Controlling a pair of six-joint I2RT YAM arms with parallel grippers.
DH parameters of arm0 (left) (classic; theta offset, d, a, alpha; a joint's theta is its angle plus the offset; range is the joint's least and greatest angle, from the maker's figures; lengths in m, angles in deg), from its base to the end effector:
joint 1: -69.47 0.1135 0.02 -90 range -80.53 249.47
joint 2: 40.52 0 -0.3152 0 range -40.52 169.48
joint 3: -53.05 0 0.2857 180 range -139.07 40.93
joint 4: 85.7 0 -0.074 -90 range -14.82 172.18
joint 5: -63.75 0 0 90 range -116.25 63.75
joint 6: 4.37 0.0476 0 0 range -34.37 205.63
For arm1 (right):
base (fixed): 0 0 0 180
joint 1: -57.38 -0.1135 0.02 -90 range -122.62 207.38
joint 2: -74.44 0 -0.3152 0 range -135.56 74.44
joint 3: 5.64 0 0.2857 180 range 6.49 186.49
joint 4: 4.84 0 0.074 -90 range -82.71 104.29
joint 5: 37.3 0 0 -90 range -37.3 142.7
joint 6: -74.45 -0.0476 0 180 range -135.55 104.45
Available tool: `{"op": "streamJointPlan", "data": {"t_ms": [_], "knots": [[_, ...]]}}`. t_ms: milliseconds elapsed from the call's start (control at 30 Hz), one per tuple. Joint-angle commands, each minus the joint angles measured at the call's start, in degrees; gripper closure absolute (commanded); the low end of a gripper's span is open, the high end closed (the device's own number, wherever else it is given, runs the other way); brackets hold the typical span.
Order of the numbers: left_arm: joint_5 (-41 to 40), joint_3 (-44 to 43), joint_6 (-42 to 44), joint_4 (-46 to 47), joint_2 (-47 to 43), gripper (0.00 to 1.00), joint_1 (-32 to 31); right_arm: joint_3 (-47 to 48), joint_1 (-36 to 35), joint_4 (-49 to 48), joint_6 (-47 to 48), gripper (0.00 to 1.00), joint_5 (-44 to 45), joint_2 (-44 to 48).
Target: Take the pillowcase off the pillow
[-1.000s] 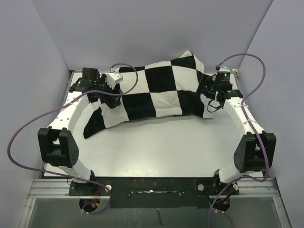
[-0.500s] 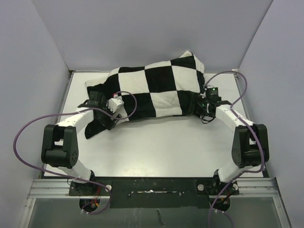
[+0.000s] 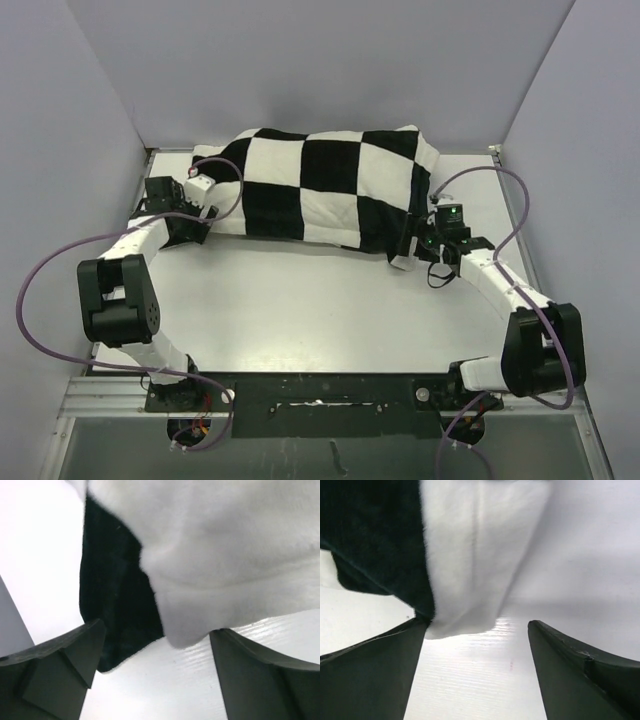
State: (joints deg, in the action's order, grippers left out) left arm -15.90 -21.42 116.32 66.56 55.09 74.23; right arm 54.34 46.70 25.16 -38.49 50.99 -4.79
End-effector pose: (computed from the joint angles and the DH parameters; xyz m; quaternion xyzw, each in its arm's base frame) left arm 0.3961 0.0244 0.2331 0.2401 0.9016 0.0260 0.3589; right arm 0.3046 0.0589 0.2369 0.0949 0.9325 0.1141 0.3292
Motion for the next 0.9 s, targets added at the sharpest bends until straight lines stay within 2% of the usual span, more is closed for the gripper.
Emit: {"op": "streamJointPlan", "data": {"t_ms": [0, 200, 400, 600, 767, 867], "knots": [[6.08, -2.09, 2.66, -4.94, -1.42, 0.03, 1.75, 0.03, 4.78, -0.36, -1.31, 0.10, -0.85, 5.29], [12.19, -0.92, 7.22, -10.17, -4.44, 0.02, 4.44, 2.46, 5.08, 0.40, 2.05, 0.02, -7.20, 3.33], [15.07, -8.07, 7.33, -13.09, 3.35, 0.02, 10.45, 1.62, 1.09, -2.33, 2.81, 0.01, -8.38, -1.20], [12.95, -9.55, 3.95, -6.11, 9.20, 0.02, 9.66, 4.85, -1.94, -3.00, 2.99, 0.07, -3.50, -8.56], [13.80, -12.33, 1.02, -5.34, 13.97, 0.02, 8.52, 9.13, -1.90, -1.01, 4.55, 0.17, 0.19, -11.96], [11.28, -12.10, 2.15, -3.45, 17.07, 0.05, 7.31, 10.33, -1.94, -0.74, 5.34, 0.25, 1.27, -13.48]]}}
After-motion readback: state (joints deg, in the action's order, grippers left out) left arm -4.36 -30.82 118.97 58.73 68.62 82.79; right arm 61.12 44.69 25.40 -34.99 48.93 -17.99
